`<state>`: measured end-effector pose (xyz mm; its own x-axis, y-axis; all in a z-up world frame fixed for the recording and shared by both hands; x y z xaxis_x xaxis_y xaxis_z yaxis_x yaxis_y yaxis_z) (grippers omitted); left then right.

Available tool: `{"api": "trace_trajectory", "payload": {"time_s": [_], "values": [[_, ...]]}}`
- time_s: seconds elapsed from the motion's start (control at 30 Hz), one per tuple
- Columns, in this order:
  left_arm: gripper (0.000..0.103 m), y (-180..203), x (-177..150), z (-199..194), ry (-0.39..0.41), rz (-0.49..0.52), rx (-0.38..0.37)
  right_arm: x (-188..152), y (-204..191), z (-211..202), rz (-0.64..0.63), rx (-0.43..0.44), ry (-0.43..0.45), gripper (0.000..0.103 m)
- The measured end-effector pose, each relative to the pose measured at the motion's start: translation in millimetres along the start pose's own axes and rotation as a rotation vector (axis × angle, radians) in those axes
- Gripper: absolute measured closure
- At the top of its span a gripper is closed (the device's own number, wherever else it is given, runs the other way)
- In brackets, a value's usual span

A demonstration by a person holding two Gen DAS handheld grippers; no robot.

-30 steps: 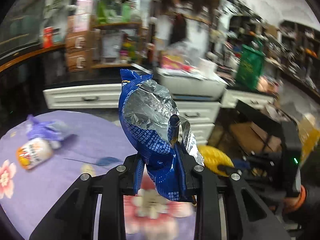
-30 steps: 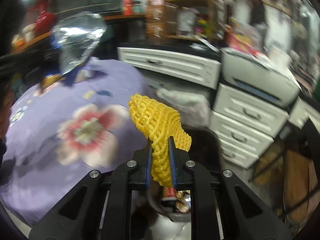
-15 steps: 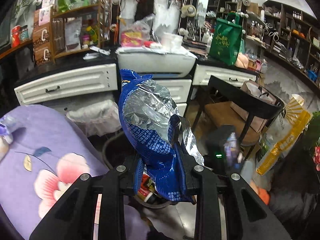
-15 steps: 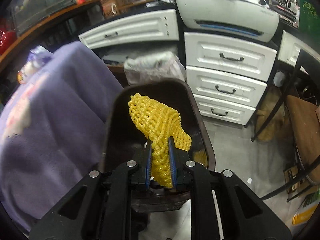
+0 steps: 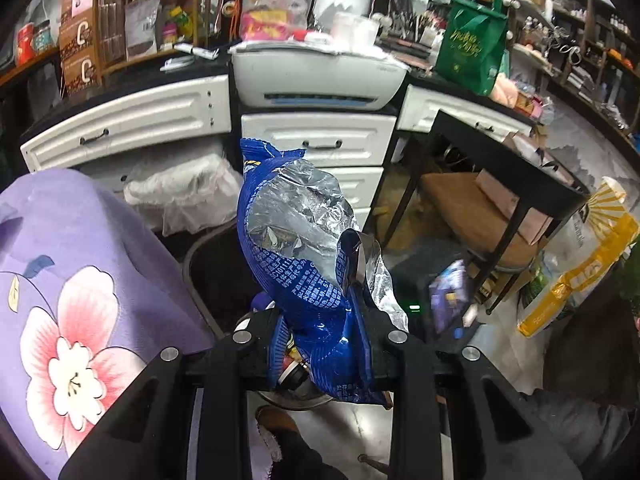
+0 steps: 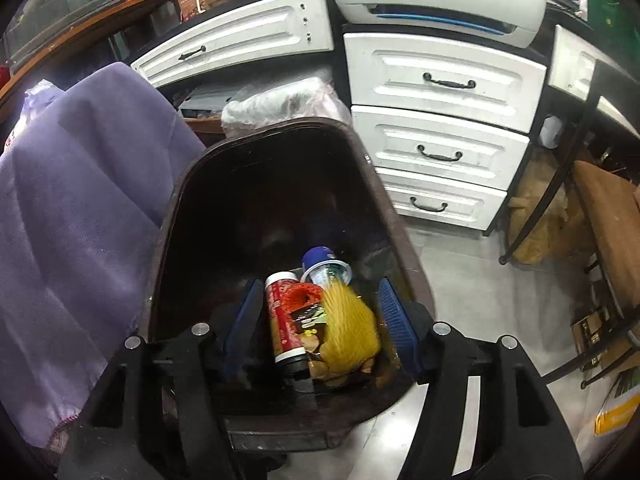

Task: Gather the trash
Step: 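Drop the yellow foam net into the bin with the right tool while the left tool drops the blue wrapper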

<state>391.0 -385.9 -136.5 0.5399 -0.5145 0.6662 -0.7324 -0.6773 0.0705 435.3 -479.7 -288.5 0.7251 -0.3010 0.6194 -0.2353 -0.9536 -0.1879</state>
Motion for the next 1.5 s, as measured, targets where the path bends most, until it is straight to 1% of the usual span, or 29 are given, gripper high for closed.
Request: {"api": "trace_trajectory", "payload": {"time_s": [0.07,0.23,0.33,0.43,0.53,0.67,0.8,0.87,0.93,0.97,1.03,1.13,1.2,1.27,1.3,1.4,1.5], "values": [[0.074,-1,-2,7,-0.016,-0.002,0.008,1,5,-6,0.013,-0.004,0.005,0.042],[0.074,0,-5,25,-0.053,-0.004,0.02,8,27,-39,0.032,-0.034,0.063,0.037],[0.074,3,-9,41,-0.088,-0.001,0.032,9,43,-58,0.057,-0.051,0.099,0.036],[0.074,6,-13,60,-0.133,0.007,0.041,9,59,-72,0.08,-0.073,0.112,0.036],[0.074,7,-16,79,-0.18,0.01,0.052,6,71,-82,0.103,-0.075,0.114,0.036],[0.073,7,-20,98,-0.218,0.043,0.082,2,79,-91,0.107,-0.09,0.12,0.036],[0.071,2,-23,107,-0.238,0.032,0.088,-1,82,-97,0.097,-0.096,0.13,0.033],[0.066,-2,-24,110,-0.242,0.034,0.102,0,82,-99,0.107,-0.089,0.138,0.032],[0.052,-5,-26,112,-0.25,0.027,0.098,1,83,-100,0.115,-0.084,0.14,0.032],[0.049,-6,-27,113,-0.254,0.021,0.095,2,83,-100,0.117,-0.084,0.142,0.032],[0.041,-8,-27,112,-0.251,0.003,0.093,3,83,-102,0.117,-0.082,0.148,0.032],[0.035,-6,-25,110,-0.244,-0.001,0.079,5,80,-107,0.109,-0.085,0.161,0.032],[0.035,-2,-22,108,-0.231,-0.003,0.053,9,79,-112,0.103,-0.087,0.173,0.032],[0.032,1,-17,104,-0.21,0.011,0.058,12,78,-116,0.095,-0.089,0.18,0.032],[0.028,2,-14,100,-0.195,0.017,0.06,15,77,-119,0.091,-0.091,0.185,0.032],[0.027,9,-4,83,-0.155,0.025,0.035,24,74,-128,0.084,-0.088,0.206,0.031],[0.027,12,8,57,-0.122,0.037,0.012,35,69,-135,0.082,-0.081,0.227,0.028]]}}
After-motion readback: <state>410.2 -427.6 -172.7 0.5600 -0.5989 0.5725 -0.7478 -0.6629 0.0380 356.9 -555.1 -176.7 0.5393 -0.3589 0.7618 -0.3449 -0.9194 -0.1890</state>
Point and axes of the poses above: each gripper's, at about its wrist camera, not at the fingertips, and z roughly the way its jaws point, y to its right, x to its top, the point moved 10 cm from there along z, roughly the way its jaws point, and after that the axes turned 3 degrees about x, right-handed, at the moved point
